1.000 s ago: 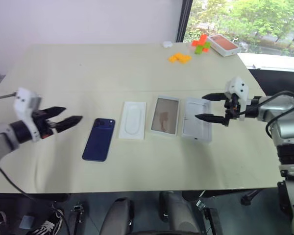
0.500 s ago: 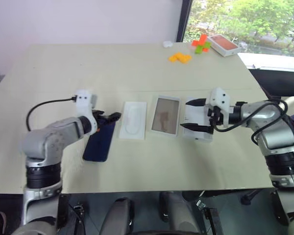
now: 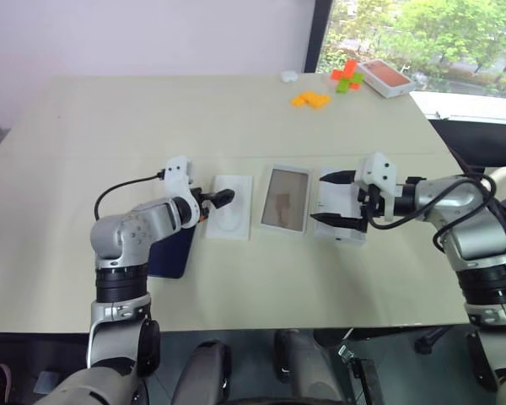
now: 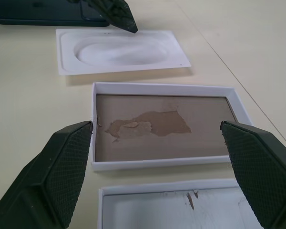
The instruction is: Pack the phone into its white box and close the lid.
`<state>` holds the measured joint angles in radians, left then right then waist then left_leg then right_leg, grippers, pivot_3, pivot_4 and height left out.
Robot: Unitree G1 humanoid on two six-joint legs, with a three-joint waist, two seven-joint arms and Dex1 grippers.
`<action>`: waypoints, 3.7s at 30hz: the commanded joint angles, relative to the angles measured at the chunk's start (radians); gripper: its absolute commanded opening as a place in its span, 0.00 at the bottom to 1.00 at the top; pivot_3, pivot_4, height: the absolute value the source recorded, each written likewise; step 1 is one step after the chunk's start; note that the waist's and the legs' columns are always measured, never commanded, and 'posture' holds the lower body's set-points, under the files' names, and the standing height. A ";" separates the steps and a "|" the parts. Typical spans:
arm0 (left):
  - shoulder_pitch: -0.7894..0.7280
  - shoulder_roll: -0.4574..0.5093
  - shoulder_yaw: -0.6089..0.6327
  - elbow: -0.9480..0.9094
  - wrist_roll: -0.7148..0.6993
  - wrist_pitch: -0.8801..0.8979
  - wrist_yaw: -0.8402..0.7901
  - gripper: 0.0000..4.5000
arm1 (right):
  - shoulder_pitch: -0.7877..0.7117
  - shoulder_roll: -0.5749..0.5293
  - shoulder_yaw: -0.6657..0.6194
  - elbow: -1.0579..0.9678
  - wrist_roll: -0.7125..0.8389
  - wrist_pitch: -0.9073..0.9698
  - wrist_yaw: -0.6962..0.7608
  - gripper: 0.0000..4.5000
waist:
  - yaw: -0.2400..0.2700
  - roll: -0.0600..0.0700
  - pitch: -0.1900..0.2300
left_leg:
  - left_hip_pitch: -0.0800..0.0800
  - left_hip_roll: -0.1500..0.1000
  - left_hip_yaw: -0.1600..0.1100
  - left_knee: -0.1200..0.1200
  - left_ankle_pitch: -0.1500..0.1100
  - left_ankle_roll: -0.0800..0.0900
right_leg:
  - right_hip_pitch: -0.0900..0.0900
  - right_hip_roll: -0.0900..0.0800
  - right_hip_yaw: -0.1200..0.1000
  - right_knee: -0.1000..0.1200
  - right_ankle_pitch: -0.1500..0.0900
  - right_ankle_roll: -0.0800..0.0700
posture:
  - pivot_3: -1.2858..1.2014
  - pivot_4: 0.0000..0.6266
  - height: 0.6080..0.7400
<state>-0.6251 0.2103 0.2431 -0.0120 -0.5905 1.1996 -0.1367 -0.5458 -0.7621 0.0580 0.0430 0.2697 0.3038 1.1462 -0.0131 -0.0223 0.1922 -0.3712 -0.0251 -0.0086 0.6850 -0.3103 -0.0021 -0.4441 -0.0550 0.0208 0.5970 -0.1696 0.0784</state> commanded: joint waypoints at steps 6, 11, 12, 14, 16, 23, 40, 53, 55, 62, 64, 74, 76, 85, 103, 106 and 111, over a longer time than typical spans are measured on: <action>-0.074 -0.036 0.068 0.044 -0.053 0.154 0.014 0.99 | -0.016 0.001 -0.030 -0.012 0.010 -0.028 -0.013 1.00 | 0.002 0.000 0.000 | 0.000 0.000 0.000 0.000 0.000 0.000 | 0.000 0.000 0.000 0.000 0.000 0.000 | 0.52 0.24 1.00; -0.075 -0.049 0.078 0.039 -0.049 0.172 0.006 0.87 | -0.014 0.000 -0.028 -0.014 0.010 -0.033 -0.017 1.00 | 0.002 0.000 0.000 | 0.000 0.000 0.000 0.000 0.000 0.000 | 0.000 0.000 0.000 0.000 0.000 0.000 | 0.52 0.24 1.00; -0.075 -0.052 0.084 0.038 -0.048 0.174 0.009 0.79 | -0.013 0.000 -0.030 -0.015 0.012 -0.031 -0.018 1.00 | 0.002 0.000 0.000 | 0.000 0.000 0.000 0.000 0.000 0.000 | 0.000 0.000 0.000 0.000 0.000 0.000 | 0.52 0.24 1.00; -0.075 -0.056 0.098 0.043 -0.042 0.172 0.016 0.59 | -0.014 -0.002 -0.033 -0.012 0.014 -0.030 -0.019 1.00 | 0.002 0.000 0.000 | 0.000 0.000 0.000 0.000 0.000 -0.001 | 0.000 0.000 0.000 0.000 0.000 0.000 | 0.52 0.24 1.00; -0.076 -0.062 0.111 0.049 -0.033 0.164 0.028 0.36 | -0.014 -0.003 -0.035 -0.009 0.014 -0.032 -0.019 1.00 | 0.002 0.000 0.000 | 0.000 0.000 0.000 0.000 0.001 -0.001 | 0.000 0.000 0.000 0.000 0.000 0.000 | 0.52 0.24 1.00; -0.078 -0.074 0.152 0.025 -0.049 0.173 0.038 0.00 | -0.017 -0.004 -0.034 -0.006 0.014 -0.032 -0.021 1.00 | 0.001 0.000 0.000 | 0.000 0.000 0.000 0.000 0.001 -0.001 | 0.000 0.000 0.000 0.000 0.000 0.000 | 0.52 0.24 1.00; -0.235 -0.251 0.514 0.096 -0.218 0.245 0.165 0.00 | -0.016 -0.051 -0.065 0.049 0.058 0.029 0.045 1.00 | 0.007 -0.001 0.000 | 0.000 -0.002 -0.001 0.000 0.001 -0.001 | 0.001 -0.001 -0.001 -0.001 0.000 0.001 | 0.52 0.24 1.00; -0.309 -0.260 0.148 0.370 -0.065 -0.014 0.036 0.00 | 0.083 -0.110 -0.107 -0.007 0.075 0.051 0.040 1.00 | 0.001 -0.001 0.000 | 0.000 -0.002 0.000 0.000 0.001 -0.002 | 0.001 0.000 0.000 -0.001 0.001 0.001 | 0.52 0.24 1.00; -0.311 -0.254 0.111 0.392 -0.055 -0.022 0.010 0.00 | 0.088 -0.108 -0.113 -0.021 0.077 0.059 0.030 1.00 | 0.001 -0.001 0.000 | 0.000 -0.002 0.000 0.000 0.001 -0.002 | 0.001 0.000 0.000 -0.001 0.001 0.001 | 0.52 0.24 1.00; -0.320 -0.238 0.043 0.444 -0.014 -0.084 -0.028 0.00 | 0.100 -0.111 -0.122 -0.050 0.082 0.072 0.007 1.00 | 0.002 -0.001 0.000 | 0.000 -0.001 0.000 0.000 0.001 -0.002 | 0.001 0.001 0.000 -0.001 0.001 0.001 | 0.52 0.24 1.00; -0.323 -0.241 0.053 0.452 -0.012 -0.111 -0.018 0.00 | 0.101 -0.111 -0.121 -0.050 0.080 0.070 0.004 1.00 | 0.003 -0.001 0.000 | 0.000 -0.001 0.000 0.000 0.001 -0.002 | 0.001 0.001 0.000 -0.002 0.001 0.001 | 0.52 0.24 1.00; -0.325 -0.232 0.055 0.490 -0.014 -0.130 -0.031 0.00 | 0.084 -0.103 -0.108 -0.036 0.070 0.055 -0.007 1.00 | 0.003 -0.001 0.000 | 0.000 -0.001 0.000 0.000 0.001 -0.002 | 0.001 0.000 0.000 -0.001 0.001 0.002 | 0.52 0.24 1.00; -0.326 -0.237 0.054 0.493 -0.017 -0.130 -0.030 0.00 | 0.083 -0.102 -0.107 -0.036 0.069 0.054 -0.007 1.00 | 0.003 -0.001 0.000 | 0.000 -0.001 0.000 0.000 0.001 -0.002 | 0.001 0.000 0.000 -0.001 0.001 0.002 | 0.52 0.24 1.00; -0.318 -0.263 0.051 0.481 -0.023 -0.126 -0.024 0.14 | 0.080 -0.106 -0.110 -0.026 0.063 0.040 -0.010 1.00 | 0.003 -0.001 0.000 | 0.000 -0.001 0.000 0.000 0.001 -0.002 | 0.001 0.000 0.000 -0.001 0.001 0.002 | 0.52 0.24 1.00; -0.280 -0.243 0.001 0.229 -0.066 0.115 -0.030 0.99 | 0.060 -0.090 -0.095 0.005 0.050 0.014 -0.011 1.00 | 0.002 -0.001 0.000 | 0.000 -0.001 -0.001 0.000 0.001 -0.002 | 0.001 0.001 0.000 -0.001 0.001 0.002 | 0.52 0.24 1.00; -0.280 -0.238 0.001 0.193 -0.076 0.141 -0.033 0.99 | 0.053 -0.084 -0.090 0.010 0.048 0.008 -0.011 1.00 | 0.002 -0.001 0.000 | 0.000 -0.001 -0.001 0.000 0.001 -0.002 | 0.001 0.001 0.000 -0.001 0.001 0.002 | 0.52 0.24 1.00; -0.209 -0.138 -0.133 0.115 -0.008 0.062 -0.107 0.99 | 0.033 -0.068 -0.091 0.016 0.047 -0.001 -0.028 1.00 | -0.002 -0.001 0.000 | 0.001 -0.001 0.000 0.000 0.001 -0.002 | 0.001 0.001 0.001 -0.001 0.001 0.002 | 0.52 0.24 1.00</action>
<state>-0.8414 0.0536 0.1353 0.1448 -0.6168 1.3058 -0.2122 -0.4819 -0.8324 -0.0139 0.0671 0.3167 0.3198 1.1262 -0.0150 -0.0231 0.1925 -0.3704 -0.0255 -0.0088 0.6847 -0.3090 -0.0041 -0.4432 -0.0536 0.0217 0.5964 -0.1688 0.0800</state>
